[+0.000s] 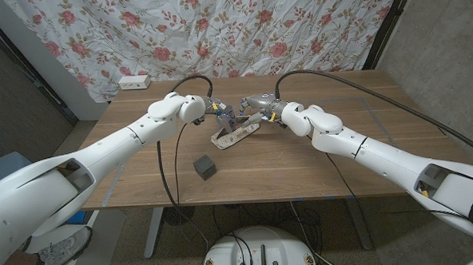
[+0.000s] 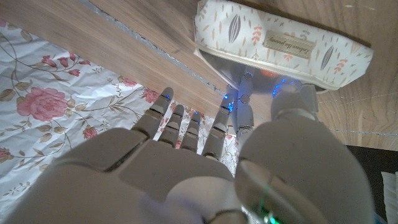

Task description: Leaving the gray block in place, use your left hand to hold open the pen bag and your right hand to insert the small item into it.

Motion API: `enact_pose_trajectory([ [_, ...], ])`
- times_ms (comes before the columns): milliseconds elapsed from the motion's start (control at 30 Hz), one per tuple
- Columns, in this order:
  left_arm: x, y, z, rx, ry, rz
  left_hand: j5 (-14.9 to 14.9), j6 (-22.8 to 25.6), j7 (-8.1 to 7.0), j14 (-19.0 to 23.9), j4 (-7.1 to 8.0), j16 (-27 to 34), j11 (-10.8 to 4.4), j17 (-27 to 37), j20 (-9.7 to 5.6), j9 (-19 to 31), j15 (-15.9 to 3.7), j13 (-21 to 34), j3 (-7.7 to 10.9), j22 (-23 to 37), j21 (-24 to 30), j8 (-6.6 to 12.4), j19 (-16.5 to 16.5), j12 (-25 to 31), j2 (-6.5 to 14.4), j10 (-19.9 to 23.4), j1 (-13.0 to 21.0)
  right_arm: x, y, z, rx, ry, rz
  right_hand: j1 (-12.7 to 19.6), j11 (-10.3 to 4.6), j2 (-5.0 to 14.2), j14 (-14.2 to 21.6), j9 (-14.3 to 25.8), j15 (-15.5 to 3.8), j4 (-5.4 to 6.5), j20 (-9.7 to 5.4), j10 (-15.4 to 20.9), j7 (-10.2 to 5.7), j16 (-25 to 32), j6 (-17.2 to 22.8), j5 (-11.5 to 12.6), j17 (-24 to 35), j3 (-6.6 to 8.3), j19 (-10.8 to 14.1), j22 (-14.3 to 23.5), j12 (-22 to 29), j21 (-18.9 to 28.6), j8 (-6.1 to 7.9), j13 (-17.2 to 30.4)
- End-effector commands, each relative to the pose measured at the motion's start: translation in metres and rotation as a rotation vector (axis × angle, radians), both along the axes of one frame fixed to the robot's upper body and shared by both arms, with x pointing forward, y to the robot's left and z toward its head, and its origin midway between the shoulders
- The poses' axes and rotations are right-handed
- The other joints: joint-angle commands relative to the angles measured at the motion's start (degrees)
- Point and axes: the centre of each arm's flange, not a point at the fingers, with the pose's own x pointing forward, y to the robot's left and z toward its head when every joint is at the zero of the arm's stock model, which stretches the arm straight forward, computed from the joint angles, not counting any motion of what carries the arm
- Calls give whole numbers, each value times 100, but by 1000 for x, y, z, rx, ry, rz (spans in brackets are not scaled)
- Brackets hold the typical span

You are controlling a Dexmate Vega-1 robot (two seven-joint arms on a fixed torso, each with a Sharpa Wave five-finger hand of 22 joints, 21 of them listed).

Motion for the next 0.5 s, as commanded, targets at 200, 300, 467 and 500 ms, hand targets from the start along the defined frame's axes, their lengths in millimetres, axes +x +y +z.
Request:
enact_pose_trajectory([
  [200, -1, 1, 1, 3, -5, 1, 17, 1, 5, -9, -29, 11, -1, 6, 8, 8, -658, 7, 39, -2, 39, 38, -7, 27, 75, 8, 4, -6, -14, 9, -3, -21, -13, -115, -5, 36, -5, 12, 51, 29, 0, -16, 21, -21, -32, 48, 28, -40, -25, 36, -1, -6, -29, 31],
  [300, -1, 1, 2, 3, -7, 0, 17, 4, 7, -9, -30, 10, -1, 5, 7, 8, -664, 7, 40, -2, 39, 39, -8, 27, 76, 8, 3, -7, -17, 12, 6, -20, -11, -129, -9, 38, -9, 11, 46, 35, -1, -17, 28, -23, -33, 50, 29, -45, -27, 36, 1, -5, -32, 31],
  [467, -2, 1, 3, 5, -11, 1, 16, 7, 6, -7, -32, 11, 0, 5, 6, 8, -661, 7, 40, -2, 39, 40, -5, 28, 76, 12, -1, -10, -23, 17, 25, -21, -10, -186, 11, 30, -21, 8, 64, 53, 10, -35, 11, -29, -114, 56, 34, -68, -47, 37, 2, -8, -75, 32],
  [500, -2, 1, 4, 6, -14, 1, 16, 5, 6, -6, -32, 11, 0, 5, 6, 8, -661, 7, 40, -2, 39, 40, -6, 28, 76, 12, -2, -11, -24, 18, 29, -19, -11, -198, 10, 27, -30, 7, 68, 56, 14, -39, 20, -33, -129, 58, 35, -73, -54, 37, 2, -10, -83, 32],
])
